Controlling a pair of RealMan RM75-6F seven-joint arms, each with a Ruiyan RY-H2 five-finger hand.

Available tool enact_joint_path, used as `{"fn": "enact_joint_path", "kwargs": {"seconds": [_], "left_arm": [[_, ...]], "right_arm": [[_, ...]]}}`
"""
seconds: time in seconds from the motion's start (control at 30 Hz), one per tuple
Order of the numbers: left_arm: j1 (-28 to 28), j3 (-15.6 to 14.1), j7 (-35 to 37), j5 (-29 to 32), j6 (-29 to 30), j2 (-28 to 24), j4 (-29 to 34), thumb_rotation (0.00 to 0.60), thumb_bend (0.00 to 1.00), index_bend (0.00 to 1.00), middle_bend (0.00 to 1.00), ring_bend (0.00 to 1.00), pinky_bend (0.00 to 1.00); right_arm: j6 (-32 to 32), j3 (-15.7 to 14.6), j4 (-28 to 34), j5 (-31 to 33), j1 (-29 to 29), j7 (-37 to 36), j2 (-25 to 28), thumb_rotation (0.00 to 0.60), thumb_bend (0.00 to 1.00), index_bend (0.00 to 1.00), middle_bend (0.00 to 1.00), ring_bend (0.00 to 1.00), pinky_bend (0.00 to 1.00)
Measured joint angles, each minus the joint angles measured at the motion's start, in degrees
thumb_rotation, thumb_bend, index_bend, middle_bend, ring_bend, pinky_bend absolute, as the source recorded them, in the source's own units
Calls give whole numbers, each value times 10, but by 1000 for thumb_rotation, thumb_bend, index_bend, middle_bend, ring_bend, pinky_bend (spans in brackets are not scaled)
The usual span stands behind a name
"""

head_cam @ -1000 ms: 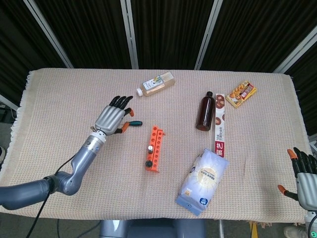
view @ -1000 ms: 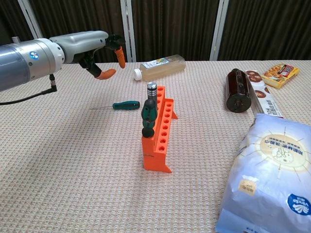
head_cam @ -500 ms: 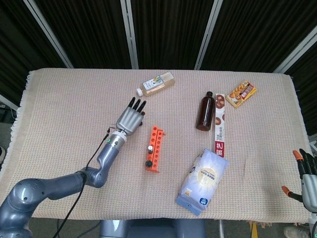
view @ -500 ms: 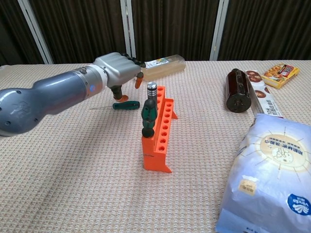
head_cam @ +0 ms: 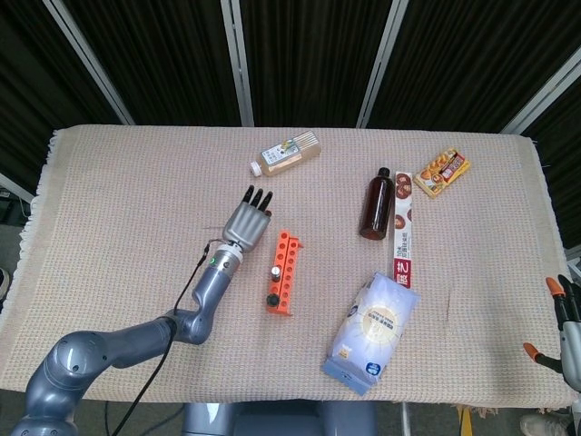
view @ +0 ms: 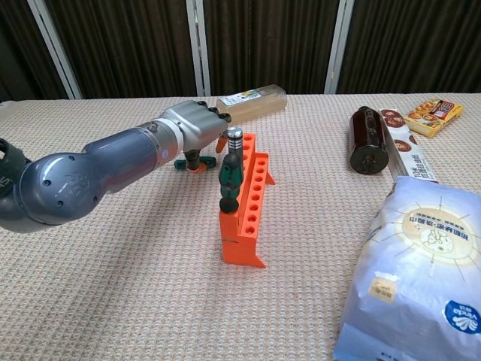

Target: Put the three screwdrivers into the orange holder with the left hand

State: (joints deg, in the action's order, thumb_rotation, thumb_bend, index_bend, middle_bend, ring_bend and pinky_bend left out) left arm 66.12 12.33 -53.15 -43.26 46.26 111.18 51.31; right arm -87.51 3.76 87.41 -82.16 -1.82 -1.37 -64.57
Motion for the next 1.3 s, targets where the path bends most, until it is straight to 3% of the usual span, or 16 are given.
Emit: {"fn": "enact_joint_path", "kwargs": {"seconds": [0.27, 0.53, 0.9, 1.3], "left_arm": [[1, 3, -15, 23, -10, 13, -19, 600, 349, 303, 0, 0, 0], [-4, 2, -24, 35, -10, 8, -3, 600, 349, 412, 0, 0, 0], [-28, -13, -12, 37, -5, -13, 21, 600, 349, 327, 0, 0, 0], [-27, -8, 22, 1, 7, 1, 4, 600, 349, 400, 0, 0, 0]], "right_arm": [[2, 1, 1, 2, 0, 2, 1, 600, 0, 0, 0, 0, 0], [3, 2, 2, 3, -1, 3, 0, 600, 0, 0, 0, 0, 0], [5, 2, 3, 2, 0, 5, 0, 600, 0, 0, 0, 0, 0], [4, 3, 10, 5, -1, 12, 2, 600, 0, 0, 0, 0, 0]]}}
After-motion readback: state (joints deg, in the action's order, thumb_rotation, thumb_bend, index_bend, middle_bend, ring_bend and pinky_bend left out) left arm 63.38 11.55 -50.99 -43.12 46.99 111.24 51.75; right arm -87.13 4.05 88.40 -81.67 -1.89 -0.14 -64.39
